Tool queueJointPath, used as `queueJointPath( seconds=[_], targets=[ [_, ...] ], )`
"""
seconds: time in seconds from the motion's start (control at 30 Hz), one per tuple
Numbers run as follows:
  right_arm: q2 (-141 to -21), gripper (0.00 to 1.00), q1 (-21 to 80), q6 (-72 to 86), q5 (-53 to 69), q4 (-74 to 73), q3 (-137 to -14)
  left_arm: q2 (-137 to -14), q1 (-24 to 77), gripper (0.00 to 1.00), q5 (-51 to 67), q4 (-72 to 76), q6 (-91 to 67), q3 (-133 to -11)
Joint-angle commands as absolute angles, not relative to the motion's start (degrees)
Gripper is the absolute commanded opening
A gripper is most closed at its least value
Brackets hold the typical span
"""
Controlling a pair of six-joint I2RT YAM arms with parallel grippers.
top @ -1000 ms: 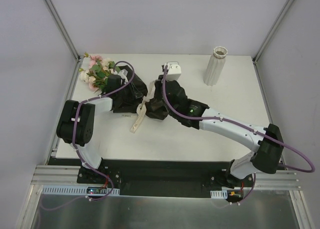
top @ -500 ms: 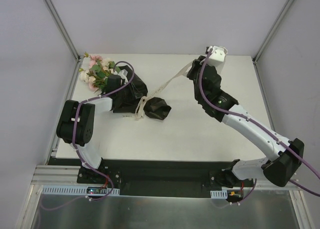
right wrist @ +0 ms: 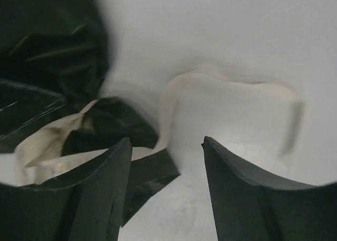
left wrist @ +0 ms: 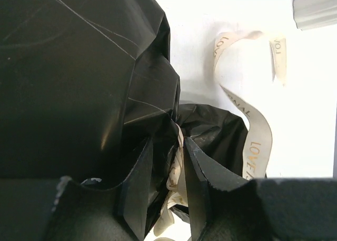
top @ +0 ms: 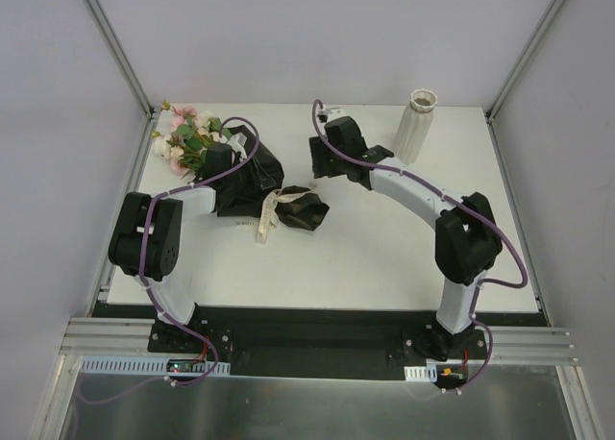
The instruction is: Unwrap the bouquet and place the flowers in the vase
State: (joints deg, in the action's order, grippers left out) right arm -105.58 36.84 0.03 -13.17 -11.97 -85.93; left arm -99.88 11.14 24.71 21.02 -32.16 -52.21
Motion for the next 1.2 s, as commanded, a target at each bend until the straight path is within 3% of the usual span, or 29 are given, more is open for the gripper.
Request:
queueJointPath(
  seconds=[0.0, 0.23, 0.57, 0.67, 0.87, 1.07, 1.17],
  targets=[
    [-108.27, 0.57, 40.60, -4.31, 13.06, -17.39, -95.68, -98.61, 10.46, 0.29, 25.93, 22.76, -30.59, -52.73],
    [-116.45, 0.47, 44.82, -0.20, 13.79, -22.33, -102.92, -98.96, 10.46, 0.30, 25.84, 22.50, -30.06, -53.17],
    [-120.31, 0.46, 44.65, 5.10, 14.94, -23.64, -104.49, -98.70, 10.37, 0.30, 25.05, 21.88, -29.53, -53.26],
    [-121.46, 0.36, 44.82, 6.50, 18.27, -22.77, -105.03, -98.96, 10.37, 0.30, 25.14, 21.97, -29.36, -53.44],
    [-120.68, 0.22, 46.84, 7.56, 20.65, -20.83, -101.96, -98.62, 10.20, 0.30, 24.96, 21.88, -29.27, -53.35],
    [-119.54, 0.19, 47.55, 6.78, 29.27, -17.32, -99.67, -98.44, 9.84, 0.31, 25.14, 21.88, -29.27, -53.09],
    [-114.19, 0.19, 47.11, 6.94, 19.57, -10.22, -91.08, -98.44, 9.84, 0.31, 25.22, 21.88, -29.18, -52.91]
  ],
)
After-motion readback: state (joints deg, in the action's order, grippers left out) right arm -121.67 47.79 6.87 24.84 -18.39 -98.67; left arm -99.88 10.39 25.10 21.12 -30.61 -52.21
